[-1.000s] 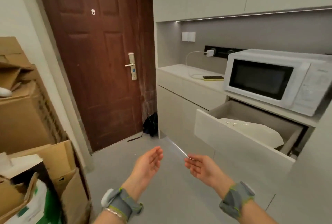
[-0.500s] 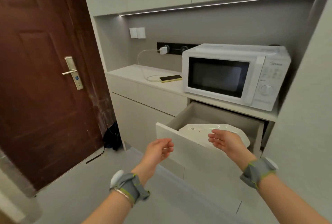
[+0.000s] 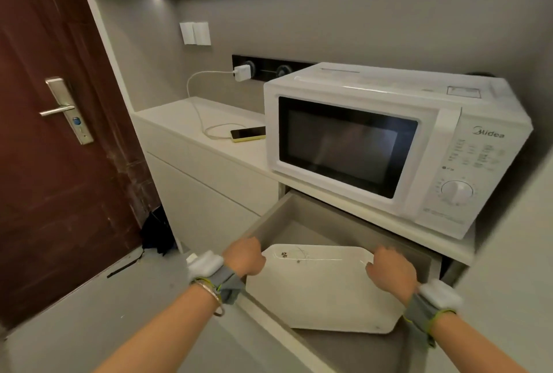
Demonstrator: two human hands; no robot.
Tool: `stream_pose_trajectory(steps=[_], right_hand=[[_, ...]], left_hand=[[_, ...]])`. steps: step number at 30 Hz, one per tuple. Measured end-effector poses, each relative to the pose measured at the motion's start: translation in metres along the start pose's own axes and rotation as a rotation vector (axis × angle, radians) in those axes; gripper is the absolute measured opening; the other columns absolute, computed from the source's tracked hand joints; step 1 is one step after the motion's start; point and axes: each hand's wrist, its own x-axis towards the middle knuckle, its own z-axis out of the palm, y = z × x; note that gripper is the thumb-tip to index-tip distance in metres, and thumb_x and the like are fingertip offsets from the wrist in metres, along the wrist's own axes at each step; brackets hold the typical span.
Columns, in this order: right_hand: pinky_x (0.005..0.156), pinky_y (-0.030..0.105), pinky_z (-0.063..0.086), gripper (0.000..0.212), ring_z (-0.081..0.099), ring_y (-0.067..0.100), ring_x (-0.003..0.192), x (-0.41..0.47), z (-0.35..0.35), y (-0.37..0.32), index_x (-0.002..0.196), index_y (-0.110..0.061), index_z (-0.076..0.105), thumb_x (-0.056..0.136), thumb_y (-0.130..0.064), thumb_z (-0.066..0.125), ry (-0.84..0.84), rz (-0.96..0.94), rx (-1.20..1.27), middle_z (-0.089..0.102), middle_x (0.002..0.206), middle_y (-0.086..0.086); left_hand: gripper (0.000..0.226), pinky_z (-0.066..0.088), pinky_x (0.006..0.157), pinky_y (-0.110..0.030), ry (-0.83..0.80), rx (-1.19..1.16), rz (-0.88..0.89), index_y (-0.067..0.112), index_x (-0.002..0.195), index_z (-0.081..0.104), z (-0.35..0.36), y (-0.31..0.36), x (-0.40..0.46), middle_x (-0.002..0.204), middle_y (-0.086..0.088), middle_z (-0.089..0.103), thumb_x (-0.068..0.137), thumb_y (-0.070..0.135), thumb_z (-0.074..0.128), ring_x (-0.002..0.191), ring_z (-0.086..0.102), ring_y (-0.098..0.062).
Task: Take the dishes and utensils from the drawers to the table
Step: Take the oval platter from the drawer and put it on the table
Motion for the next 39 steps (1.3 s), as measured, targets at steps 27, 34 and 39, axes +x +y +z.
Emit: stream_pose_trajectory(steps=[27, 34, 39], right_hand=[[0.067, 0.022, 0.038, 0.030, 0.061, 0.018, 0.101, 0.032, 0.000, 0.032, 0.114, -0.010, 0.056, 0.095, -0.025, 0.039, -0.188, -0.116, -0.164, 0.062, 0.116, 0.004], [0.069, 0.024, 0.038, 0.029, 0.061, 0.019, 0.098, -0.002, -0.017, 0.026, 0.110, -0.009, 0.055, 0.096, -0.026, 0.036, -0.058, -0.102, -0.052, 0.063, 0.111, 0.005], [0.068, 0.027, 0.039, 0.026, 0.060, 0.025, 0.096, -0.037, -0.031, 0.029, 0.107, -0.005, 0.053, 0.095, -0.024, 0.039, 0.072, -0.111, 0.116, 0.063, 0.107, 0.011]], left_hand=[[0.023, 0.047, 0.052, -0.021, -0.294, -0.145, -0.157, 0.003, 0.096, 0.061, -0.020, 0.001, 0.005, 0.081, -0.008, 0.060, 0.091, 0.022, 0.049, 0.072, 0.060, -0.023], [0.035, 0.043, 0.077, -0.030, 0.022, -0.249, -0.134, 0.004, 0.127, 0.047, -0.043, -0.009, -0.029, 0.130, -0.015, 0.055, 0.093, 0.013, 0.042, 0.114, 0.056, -0.030], [0.037, 0.042, 0.048, -0.016, 0.204, -0.685, -0.080, 0.003, 0.131, 0.048, -0.053, -0.020, -0.073, 0.105, -0.015, 0.057, 0.097, 0.009, 0.038, 0.072, 0.057, -0.020]])
